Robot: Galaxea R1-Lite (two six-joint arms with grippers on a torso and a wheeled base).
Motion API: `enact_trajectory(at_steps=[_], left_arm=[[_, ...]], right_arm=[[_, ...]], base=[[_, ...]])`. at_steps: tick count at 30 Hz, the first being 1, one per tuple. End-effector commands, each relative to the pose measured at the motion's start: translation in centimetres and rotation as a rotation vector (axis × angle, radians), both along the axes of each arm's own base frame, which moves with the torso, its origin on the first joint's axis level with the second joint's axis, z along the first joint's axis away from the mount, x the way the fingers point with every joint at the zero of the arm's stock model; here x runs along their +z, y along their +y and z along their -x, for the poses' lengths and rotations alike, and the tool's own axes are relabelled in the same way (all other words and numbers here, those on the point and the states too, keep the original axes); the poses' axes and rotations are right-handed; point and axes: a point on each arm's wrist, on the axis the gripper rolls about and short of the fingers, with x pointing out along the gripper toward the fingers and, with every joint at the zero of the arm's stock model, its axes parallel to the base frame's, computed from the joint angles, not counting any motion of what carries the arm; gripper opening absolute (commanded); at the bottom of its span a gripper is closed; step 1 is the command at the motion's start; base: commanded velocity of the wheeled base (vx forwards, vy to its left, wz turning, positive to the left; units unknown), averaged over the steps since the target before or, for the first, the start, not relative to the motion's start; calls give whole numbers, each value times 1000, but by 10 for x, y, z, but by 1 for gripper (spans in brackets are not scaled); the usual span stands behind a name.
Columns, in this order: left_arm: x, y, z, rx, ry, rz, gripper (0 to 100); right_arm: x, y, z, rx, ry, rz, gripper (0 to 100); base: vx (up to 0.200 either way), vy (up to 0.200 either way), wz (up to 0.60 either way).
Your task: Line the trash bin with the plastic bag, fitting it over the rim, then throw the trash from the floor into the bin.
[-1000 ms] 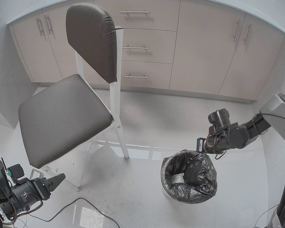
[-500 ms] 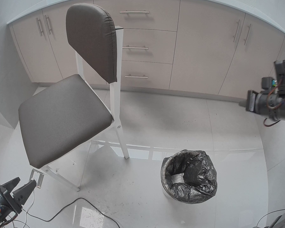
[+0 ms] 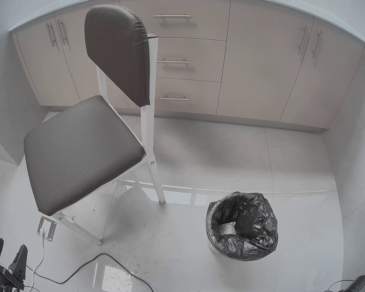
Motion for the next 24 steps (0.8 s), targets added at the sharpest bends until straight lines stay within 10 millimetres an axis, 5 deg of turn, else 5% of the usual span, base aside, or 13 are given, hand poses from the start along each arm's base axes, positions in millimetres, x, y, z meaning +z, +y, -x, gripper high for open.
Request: enact_trajectory(at_steps=[1, 13, 24], left_arm=[[-28, 0, 3, 95, -79, -155, 100], [-36, -2, 5, -67, -120, -221, 100], [-36, -2, 5, -64, -125, -215, 100]], right_arm=[[-47, -12, 84, -43, -193, 73, 0], [-107, -4, 117, -135, -281, 168, 0], [-137, -6, 107, -139, -212, 202, 0]], base=[[0, 0, 0], [0, 0, 0], [0, 0, 0]])
